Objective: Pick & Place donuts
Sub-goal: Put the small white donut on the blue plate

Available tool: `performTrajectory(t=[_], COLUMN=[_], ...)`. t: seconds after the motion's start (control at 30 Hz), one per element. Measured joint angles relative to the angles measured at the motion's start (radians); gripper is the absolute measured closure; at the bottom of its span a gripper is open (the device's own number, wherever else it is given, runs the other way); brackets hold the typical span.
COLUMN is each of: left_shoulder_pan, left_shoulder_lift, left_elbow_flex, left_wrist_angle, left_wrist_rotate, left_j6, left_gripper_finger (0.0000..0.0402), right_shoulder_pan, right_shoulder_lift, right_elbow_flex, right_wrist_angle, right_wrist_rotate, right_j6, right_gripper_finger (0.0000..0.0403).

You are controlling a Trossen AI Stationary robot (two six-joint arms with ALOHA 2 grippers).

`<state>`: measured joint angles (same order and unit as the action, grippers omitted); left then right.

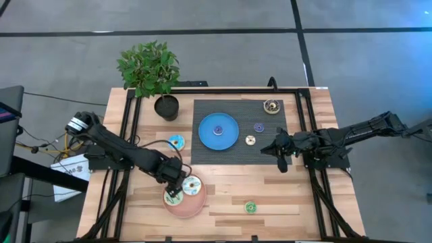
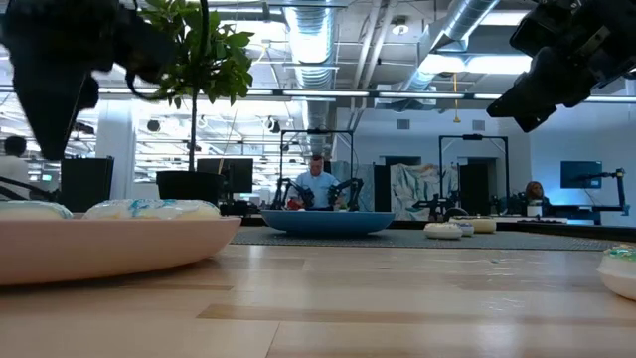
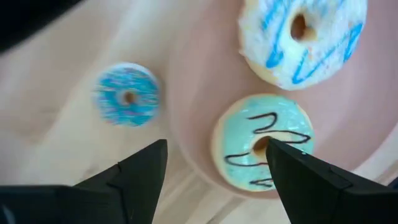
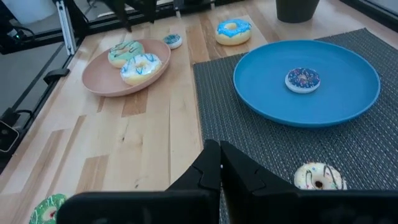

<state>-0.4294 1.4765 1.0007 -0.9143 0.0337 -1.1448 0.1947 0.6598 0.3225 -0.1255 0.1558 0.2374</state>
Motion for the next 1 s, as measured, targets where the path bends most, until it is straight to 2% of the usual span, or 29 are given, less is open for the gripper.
performTrajectory(t=[0.13, 0.37, 0.53, 0.67, 0.83, 0.93, 1.0], left_shoulder_pan=[0.000, -0.019, -0.021, -0.021, -0.021, -0.021, -0.021], left_shoulder_lift=[-0.089, -0.266, -0.375, -0.462, -0.587, -0.671, -0.726], left_elbow_flex=[0.003, -0.020, -0.072, -0.142, -0.254, -0.328, -0.380], left_wrist_angle=[-0.042, -0.047, -0.044, -0.020, 0.047, 0.117, 0.159], left_wrist_rotate=[-0.087, -0.365, -0.452, -0.487, -0.514, -0.516, -0.514], left_j6=[-0.011, -0.006, 0.044, 0.095, 0.166, 0.256, 0.330], left_gripper_finger=[0.0134, 0.0160, 0.0195, 0.0236, 0.0314, 0.0369, 0.0393], right_shoulder_pan=[0.000, 0.000, 0.000, 0.000, 0.000, -0.001, -0.002], right_shoulder_lift=[0.000, 0.000, 0.000, 0.000, 0.000, 0.002, 0.002], right_elbow_flex=[0.000, 0.000, 0.000, 0.000, 0.000, 0.000, 0.000], right_wrist_angle=[0.000, 0.000, 0.000, 0.000, 0.006, 0.020, 0.082], right_wrist_rotate=[0.000, 0.000, 0.000, 0.001, 0.012, 0.073, 0.141], right_j6=[0.000, 0.024, 0.077, 0.126, 0.129, 0.137, 0.186], right_gripper_finger=[0.0403, 0.0403, 0.0403, 0.0403, 0.0403, 0.0403, 0.0403])
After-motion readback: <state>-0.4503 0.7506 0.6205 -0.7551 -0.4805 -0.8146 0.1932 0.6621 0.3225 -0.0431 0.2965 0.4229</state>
